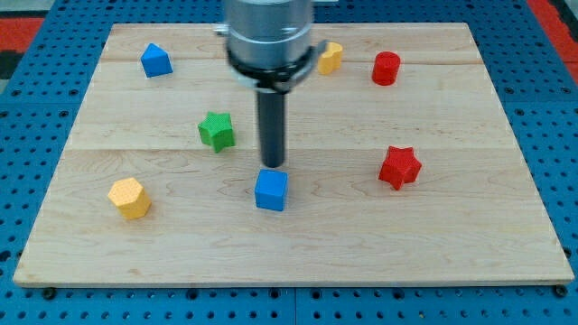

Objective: Move the green star to the right of the blue triangle

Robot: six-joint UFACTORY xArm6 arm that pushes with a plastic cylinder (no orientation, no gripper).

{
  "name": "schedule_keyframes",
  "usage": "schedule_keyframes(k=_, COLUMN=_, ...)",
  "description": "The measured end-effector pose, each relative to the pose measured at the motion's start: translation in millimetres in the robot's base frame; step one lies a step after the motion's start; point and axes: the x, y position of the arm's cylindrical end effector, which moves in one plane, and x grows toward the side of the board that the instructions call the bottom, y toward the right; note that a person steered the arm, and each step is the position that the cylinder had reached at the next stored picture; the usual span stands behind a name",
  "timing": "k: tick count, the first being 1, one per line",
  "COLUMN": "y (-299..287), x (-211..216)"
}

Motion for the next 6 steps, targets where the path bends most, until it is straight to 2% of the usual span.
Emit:
schedule_keyframes(k=1, y=-50, x=-20)
schedule_keyframes(k=2, y=-49, x=-70)
schedule_keyframes(k=5, y=-59, x=-184)
schedule_keyframes(k=6, y=-77, x=-190)
